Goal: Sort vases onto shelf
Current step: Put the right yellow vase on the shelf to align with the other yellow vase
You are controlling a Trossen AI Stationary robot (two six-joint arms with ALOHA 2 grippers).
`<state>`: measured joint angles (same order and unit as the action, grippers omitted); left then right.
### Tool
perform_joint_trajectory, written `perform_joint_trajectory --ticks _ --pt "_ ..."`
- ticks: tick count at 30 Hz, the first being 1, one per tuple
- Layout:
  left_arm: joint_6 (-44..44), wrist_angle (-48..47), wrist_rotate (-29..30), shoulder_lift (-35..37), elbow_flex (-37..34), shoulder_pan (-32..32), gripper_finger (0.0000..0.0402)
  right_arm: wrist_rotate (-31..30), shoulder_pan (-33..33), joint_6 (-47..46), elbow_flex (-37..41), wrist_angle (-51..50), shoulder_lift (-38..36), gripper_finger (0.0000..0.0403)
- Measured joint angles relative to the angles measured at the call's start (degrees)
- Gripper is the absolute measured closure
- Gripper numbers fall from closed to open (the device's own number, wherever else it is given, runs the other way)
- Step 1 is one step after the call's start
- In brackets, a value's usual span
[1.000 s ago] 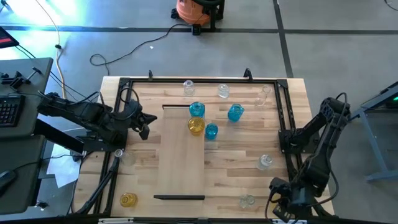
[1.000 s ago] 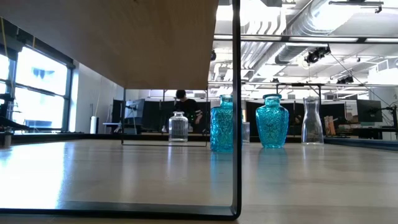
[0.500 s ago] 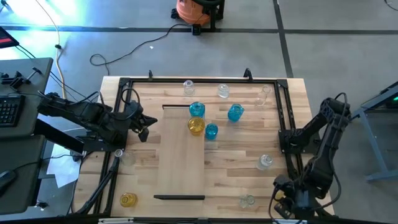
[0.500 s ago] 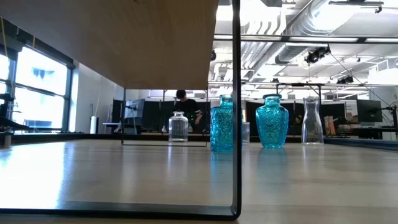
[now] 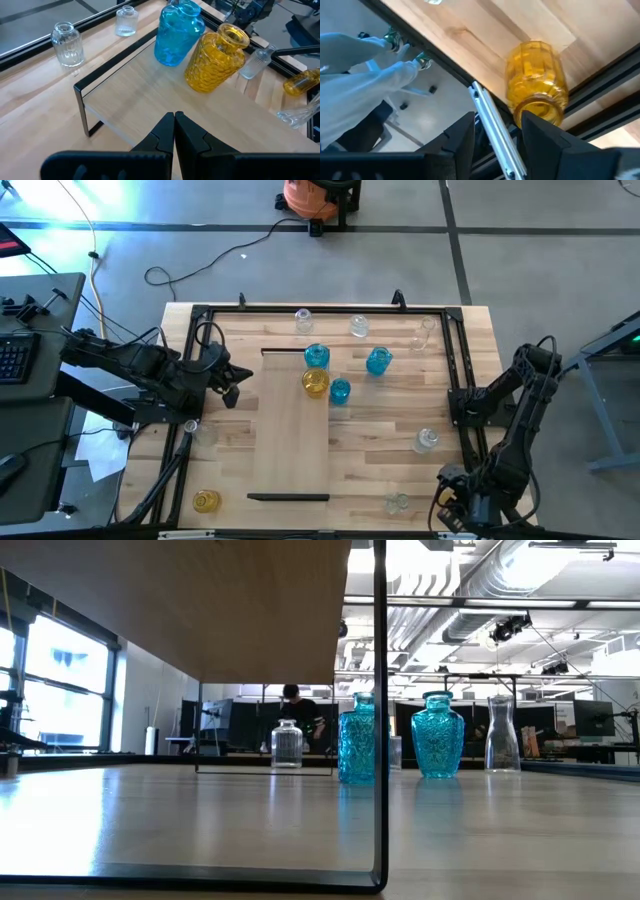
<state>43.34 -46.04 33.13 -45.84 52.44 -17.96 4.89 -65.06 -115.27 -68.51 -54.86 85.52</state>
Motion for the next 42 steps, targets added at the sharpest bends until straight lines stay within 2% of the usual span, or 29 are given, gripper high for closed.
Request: perform_joint_trajectory --ticks 15,31,42 --pt "-0.07 0.02 -0.41 0.87 0.01 0.01 0.0396 1.42 -0.26 -7.21 0.0 -0.32 0.0 0.0259" --pt "0.95 -0.02 -1.06 3.84 0.03 0.04 0.0396 -0.2 -0.29 -7.66 0.0 -1.51 0.0 0.0259" --pt "0.13 -0.02 -0.97 4.31 0.03 0.04 0.0396 -0.2 -2.63 -10.47 0.0 -1.65 0.0 0.0259"
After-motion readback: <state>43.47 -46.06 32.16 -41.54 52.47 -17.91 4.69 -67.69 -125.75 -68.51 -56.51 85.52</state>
